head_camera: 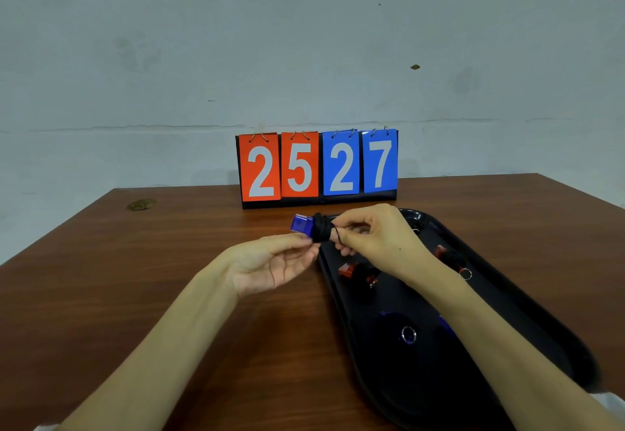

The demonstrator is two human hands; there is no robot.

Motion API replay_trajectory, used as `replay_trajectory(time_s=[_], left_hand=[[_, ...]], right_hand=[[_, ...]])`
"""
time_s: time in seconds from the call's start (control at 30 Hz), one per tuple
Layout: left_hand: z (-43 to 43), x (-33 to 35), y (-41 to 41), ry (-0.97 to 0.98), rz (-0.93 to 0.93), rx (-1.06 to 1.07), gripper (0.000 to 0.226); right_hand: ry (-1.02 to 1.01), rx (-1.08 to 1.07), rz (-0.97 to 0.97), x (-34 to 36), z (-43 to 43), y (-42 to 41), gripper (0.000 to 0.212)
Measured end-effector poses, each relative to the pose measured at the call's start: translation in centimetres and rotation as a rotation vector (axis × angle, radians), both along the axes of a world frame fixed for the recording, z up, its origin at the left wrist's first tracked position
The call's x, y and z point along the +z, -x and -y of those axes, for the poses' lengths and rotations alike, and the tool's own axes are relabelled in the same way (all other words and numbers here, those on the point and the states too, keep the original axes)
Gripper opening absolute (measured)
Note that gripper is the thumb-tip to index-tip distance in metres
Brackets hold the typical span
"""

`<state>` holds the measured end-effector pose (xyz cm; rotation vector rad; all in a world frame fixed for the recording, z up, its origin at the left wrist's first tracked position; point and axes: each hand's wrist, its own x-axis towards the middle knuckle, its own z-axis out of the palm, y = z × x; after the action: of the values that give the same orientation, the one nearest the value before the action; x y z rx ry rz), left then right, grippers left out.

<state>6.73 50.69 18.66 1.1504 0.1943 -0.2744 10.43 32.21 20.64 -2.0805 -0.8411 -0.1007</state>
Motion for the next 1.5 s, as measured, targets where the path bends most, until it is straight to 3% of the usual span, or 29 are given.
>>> replay_trajectory(time_s=[0.27,0.43,0.53,0.6,0.73,0.83,0.9,1.03,1.1,1.3,1.43,1.5], left_hand=[[0.0,0.8,0.5,-0.062,0.017,-0.057,0.021],[0.0,0.1,0.4,0.139,-0.072,-0.136,0.036],[0.0,0.1,0.5,0.151,-0.067,-0.159,0.036],[0.0,0.5,0.7,0.061,0.015,-0.162,0.033],[0.0,1.1,1.1,-0.388,0.333,0.027,0.017],[0.2,1.1,1.4,-0.55,0.4,0.07,0.018],[0.6,0.8,1.2,-0.37,0.33,0.031,0.02],[1.3,-0.2,1.0,0.24,0.138,-0.08,0.02],[1.7,-0.6,1.0,0.298,0.109,-0.097,0.015],[1.8,-0.7,0.6,-0.134,0.345,0.16,0.023],[2.0,-0.7,0.8,-0.564,0.583,0.315,0.015],[2.3,-0.7,0.9,-0.575,0.608,0.324,0.016]], right_hand=[[-0.018,0.023,-0.012,-0.4,-0.2,0.3,0.011],[-0.073,0.054,-0.029,-0.4,-0.3,0.5,0.011],[-0.073,0.062,-0.03,-0.6,-0.5,0.6,0.012],[-0.078,0.064,-0.037,-0.5,-0.5,0.6,0.012],[-0.116,0.071,-0.083,-0.1,0.0,0.0,0.015],[-0.099,0.089,-0.134,-0.2,-0.1,-0.1,0.016],[-0.123,0.115,-0.176,-0.4,-0.3,0.0,0.015],[-0.192,0.147,-0.246,-0.1,-0.5,0.0,0.012],[-0.187,0.143,-0.261,-0.1,-0.4,-0.1,0.012],[-0.194,0.12,-0.312,-0.1,0.3,-0.4,0.012],[-0.178,0.1,-0.301,-0.2,0.3,-0.4,0.014],[-0.18,0.088,-0.306,-0.1,0.3,-0.5,0.014]])
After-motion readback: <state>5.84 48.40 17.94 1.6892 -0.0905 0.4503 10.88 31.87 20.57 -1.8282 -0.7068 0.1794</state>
